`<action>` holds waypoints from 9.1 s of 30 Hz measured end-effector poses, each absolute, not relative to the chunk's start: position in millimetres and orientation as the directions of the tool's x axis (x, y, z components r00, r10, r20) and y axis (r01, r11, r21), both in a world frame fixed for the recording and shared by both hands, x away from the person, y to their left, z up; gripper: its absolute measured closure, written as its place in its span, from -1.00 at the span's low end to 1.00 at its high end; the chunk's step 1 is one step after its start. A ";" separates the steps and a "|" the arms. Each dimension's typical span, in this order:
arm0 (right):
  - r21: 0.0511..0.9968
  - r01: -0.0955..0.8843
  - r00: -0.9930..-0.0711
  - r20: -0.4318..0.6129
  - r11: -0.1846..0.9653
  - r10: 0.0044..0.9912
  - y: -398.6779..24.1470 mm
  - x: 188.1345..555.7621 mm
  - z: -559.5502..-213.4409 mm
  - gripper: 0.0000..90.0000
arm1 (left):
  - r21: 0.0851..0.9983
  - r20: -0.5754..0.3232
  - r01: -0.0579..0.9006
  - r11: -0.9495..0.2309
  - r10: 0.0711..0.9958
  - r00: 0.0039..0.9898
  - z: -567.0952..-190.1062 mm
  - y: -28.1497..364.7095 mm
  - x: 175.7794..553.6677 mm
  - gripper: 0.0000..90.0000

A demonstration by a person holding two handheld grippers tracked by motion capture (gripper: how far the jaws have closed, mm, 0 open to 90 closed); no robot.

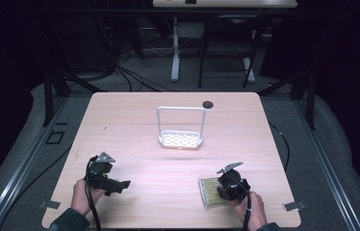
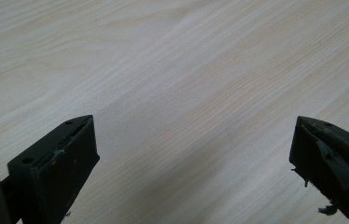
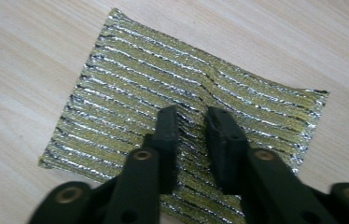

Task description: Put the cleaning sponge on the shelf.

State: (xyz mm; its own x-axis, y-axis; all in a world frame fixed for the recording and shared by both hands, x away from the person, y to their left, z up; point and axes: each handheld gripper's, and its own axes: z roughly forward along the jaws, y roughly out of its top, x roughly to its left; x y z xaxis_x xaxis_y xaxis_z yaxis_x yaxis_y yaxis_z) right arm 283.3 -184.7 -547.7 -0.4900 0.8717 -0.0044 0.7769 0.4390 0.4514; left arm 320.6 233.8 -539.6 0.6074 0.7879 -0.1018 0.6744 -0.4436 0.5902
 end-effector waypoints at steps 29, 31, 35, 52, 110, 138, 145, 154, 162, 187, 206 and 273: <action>0.571 0.698 -0.529 0.005 0.432 0.848 -191.9 270.6 -522.3 1.00 | 0.598 -0.079 0.659 -0.457 0.784 0.615 -537.8 232.4 319.7 -0.97; 0.579 0.693 -0.530 0.004 0.430 0.848 -192.0 270.8 -522.1 1.00 | 0.596 -0.077 0.661 -0.457 0.786 0.613 -537.6 232.8 319.9 -0.97; 0.587 0.682 -0.540 0.001 0.437 0.842 -189.9 269.8 -518.6 1.00 | 0.597 -0.072 0.658 -0.458 0.787 0.613 -537.1 232.9 319.3 -0.97; 0.618 0.653 -0.554 -0.006 0.438 0.833 -178.8 281.7 -510.5 1.00 | 0.599 -0.068 0.664 -0.448 0.798 0.599 -538.5 233.5 320.8 -0.96; 0.692 0.623 -0.529 0.028 0.365 0.848 -105.7 349.9 -516.2 1.00 | 0.609 -0.082 0.660 -0.441 0.792 0.605 -537.4 232.3 320.6 -0.96; 0.724 0.620 -0.482 0.047 0.303 0.875 -75.8 384.7 -522.9 1.00 | 0.609 -0.083 0.659 -0.440 0.791 0.606 -537.5 233.3 320.5 -0.96; 0.730 0.618 -0.466 0.040 0.292 0.884 -74.7 391.1 -523.4 1.00 | 0.607 -0.084 0.660 -0.443 0.790 0.607 -537.7 233.0 320.5 -0.96; 0.739 0.621 -0.439 0.050 0.263 0.897 -70.7 401.1 -526.8 1.00 | 0.603 -0.085 0.663 -0.444 0.791 0.606 -538.6 233.5 320.9 -0.96; 0.742 0.625 -0.388 0.028 0.241 0.921 -63.3 409.5 -529.4 1.00 | 0.602 -0.087 0.663 -0.446 0.788 0.609 -538.5 234.7 321.0 -0.95; 0.739 0.628 -0.343 -0.017 0.243 0.939 -52.4 434.9 -529.4 0.99 | 0.602 -0.085 0.662 -0.446 0.789 0.609 -538.9 235.7 320.5 -0.95; 0.723 0.653 -0.304 -0.023 0.226 0.952 -46.7 444.6 -540.9 0.98 | 0.596 -0.085 0.664 -0.451 0.787 0.611 -538.8 235.9 320.6 -0.94; 0.716 0.585 -0.587 0.048 0.381 0.808 -112.8 348.8 -463.3 -0.67 | 0.586 -0.080 0.660 -0.470 0.777 0.625 -540.0 229.8 318.7 -0.94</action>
State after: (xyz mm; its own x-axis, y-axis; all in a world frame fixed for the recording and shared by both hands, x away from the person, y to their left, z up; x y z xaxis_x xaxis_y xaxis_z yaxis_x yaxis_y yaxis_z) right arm 348.8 -112.8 -463.3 -0.5866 0.8084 0.0483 0.5846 0.3814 0.7161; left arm 318.7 229.8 -540.0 0.6249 0.7766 -0.0800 0.6597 -0.4705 0.5860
